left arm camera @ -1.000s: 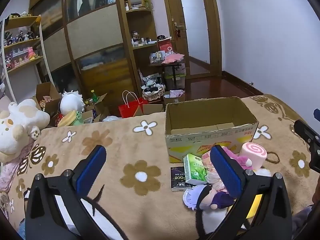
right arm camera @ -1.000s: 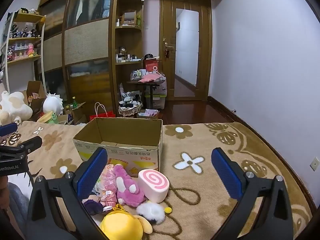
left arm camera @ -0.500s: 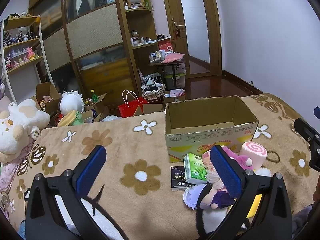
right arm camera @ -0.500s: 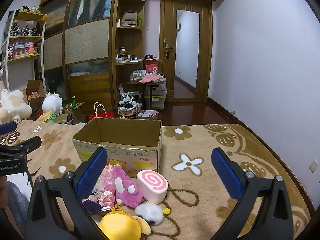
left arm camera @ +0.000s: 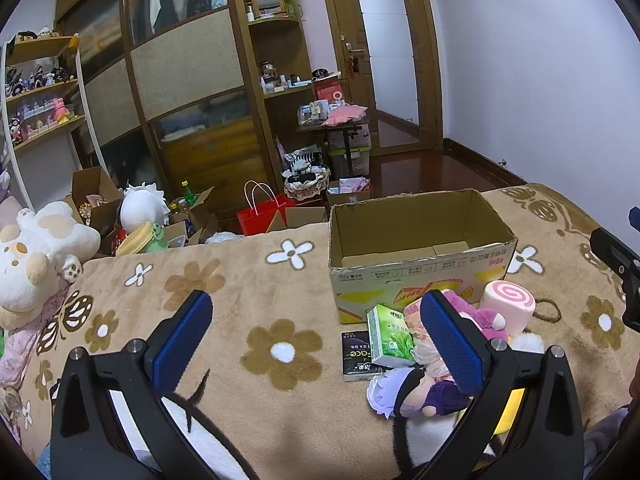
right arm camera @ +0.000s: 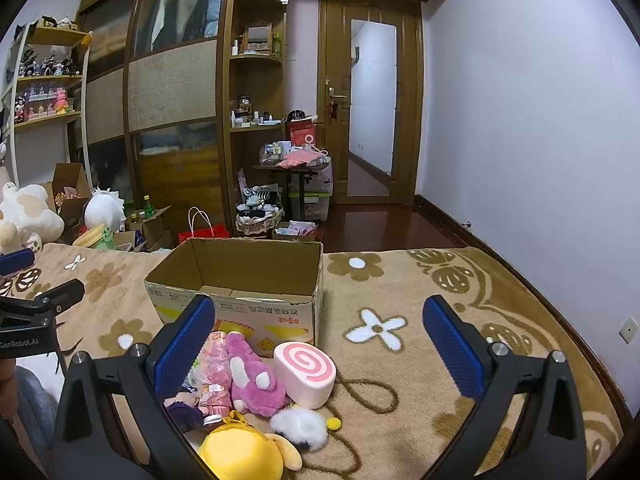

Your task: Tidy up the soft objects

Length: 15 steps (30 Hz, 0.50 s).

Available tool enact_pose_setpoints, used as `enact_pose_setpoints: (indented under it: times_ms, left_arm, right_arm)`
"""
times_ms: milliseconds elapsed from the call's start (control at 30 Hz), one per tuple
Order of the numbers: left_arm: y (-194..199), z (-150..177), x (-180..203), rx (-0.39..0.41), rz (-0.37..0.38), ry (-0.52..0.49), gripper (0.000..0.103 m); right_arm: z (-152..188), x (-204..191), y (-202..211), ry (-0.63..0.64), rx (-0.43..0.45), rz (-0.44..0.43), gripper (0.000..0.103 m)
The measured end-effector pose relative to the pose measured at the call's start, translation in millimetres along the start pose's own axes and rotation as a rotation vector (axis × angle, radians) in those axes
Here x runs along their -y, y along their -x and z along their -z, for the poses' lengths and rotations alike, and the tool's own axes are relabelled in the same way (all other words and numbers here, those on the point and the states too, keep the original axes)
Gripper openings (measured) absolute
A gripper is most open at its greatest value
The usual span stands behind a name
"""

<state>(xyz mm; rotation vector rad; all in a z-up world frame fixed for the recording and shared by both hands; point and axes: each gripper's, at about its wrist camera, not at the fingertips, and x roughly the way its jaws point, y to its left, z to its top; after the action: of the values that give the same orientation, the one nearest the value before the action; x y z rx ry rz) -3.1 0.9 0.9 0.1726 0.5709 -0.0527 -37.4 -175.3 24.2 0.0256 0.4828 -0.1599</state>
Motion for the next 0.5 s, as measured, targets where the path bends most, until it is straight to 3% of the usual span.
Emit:
enact_pose_setpoints:
  times_ms: [500]
  left_arm:
    - [0.3, -0.1, 1.6, -0.002, 0.001, -0.003, 0.103]
  right_arm:
    - [-1.0, -0.6, 0.7, 0.002, 0.006, 0.0, 0.103]
